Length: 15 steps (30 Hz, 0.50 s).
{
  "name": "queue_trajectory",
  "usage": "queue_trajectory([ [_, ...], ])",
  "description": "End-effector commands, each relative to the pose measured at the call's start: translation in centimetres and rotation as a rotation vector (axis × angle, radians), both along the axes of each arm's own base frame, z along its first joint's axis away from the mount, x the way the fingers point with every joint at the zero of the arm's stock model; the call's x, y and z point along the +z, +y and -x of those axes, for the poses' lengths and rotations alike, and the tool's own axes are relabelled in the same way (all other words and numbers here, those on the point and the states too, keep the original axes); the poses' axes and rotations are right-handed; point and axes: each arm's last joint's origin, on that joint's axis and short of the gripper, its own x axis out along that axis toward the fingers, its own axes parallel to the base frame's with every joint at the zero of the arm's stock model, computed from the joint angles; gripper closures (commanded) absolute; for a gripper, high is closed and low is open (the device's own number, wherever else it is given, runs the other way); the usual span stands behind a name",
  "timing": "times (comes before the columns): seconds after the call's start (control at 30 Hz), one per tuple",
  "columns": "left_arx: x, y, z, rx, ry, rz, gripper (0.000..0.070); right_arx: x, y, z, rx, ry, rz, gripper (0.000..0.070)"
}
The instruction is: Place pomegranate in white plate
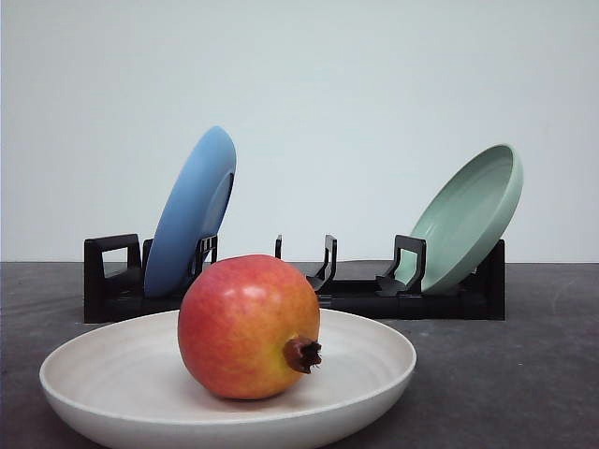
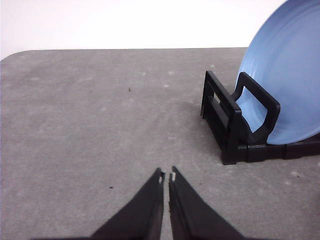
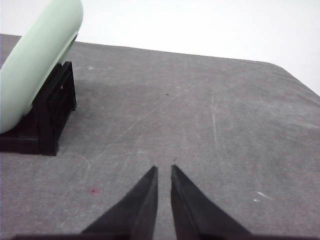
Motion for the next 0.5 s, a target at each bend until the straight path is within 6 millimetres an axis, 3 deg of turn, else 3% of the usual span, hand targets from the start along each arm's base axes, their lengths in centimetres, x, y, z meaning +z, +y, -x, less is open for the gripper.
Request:
queue_trajectory([
  [0.0,-0.36,-0.01,-0.04,-0.003,0.008,-0.006,0.07,-0.04,-0.03,-0.02,-0.004,-0.004,0.008,0.0654],
  [0.47,-0.36,-0.01,-0.04,-0.003,0.008,-0.006,0.07,-0.04,-0.03,-0.02,-0.004,-0.004,0.008,0.0654],
])
